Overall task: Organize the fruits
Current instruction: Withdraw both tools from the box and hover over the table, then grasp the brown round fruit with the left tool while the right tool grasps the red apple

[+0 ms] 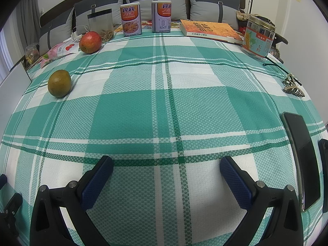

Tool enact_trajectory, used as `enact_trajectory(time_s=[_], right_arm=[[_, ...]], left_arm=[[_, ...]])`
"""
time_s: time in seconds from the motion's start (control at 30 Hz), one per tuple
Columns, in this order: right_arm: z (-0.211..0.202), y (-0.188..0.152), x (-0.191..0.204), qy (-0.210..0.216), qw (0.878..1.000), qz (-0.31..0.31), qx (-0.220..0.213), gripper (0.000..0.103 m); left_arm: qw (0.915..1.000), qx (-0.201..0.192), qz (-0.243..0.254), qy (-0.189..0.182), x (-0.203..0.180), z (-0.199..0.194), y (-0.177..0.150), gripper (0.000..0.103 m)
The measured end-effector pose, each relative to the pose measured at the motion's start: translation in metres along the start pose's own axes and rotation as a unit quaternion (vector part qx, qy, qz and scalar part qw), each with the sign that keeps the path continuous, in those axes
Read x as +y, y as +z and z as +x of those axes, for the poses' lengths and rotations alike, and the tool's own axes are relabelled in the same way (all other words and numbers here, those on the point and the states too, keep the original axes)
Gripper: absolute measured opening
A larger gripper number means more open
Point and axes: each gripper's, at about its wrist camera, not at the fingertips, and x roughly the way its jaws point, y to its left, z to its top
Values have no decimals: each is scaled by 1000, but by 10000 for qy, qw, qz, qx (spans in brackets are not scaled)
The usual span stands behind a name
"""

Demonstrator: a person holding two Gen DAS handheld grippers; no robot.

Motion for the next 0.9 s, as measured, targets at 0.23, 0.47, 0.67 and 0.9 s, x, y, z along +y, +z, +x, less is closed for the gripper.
enact_trajectory(time_s=[0.23,0.47,0.67,0.9], right_arm=[[0,0,0,1,10000,-2,1,103],[0,0,0,1,10000,-2,1,103],[0,0,0,1,10000,-2,1,103],[0,0,0,1,10000,-2,2,103]], left_arm=[[10000,71,-21,-36,0,-1,2,94],[9935,-167,197,-1106,-20,5,84,94],[9935,85,404,-1063,-53,71,157,92],[9957,135,414,-817,-70,107,168,55]])
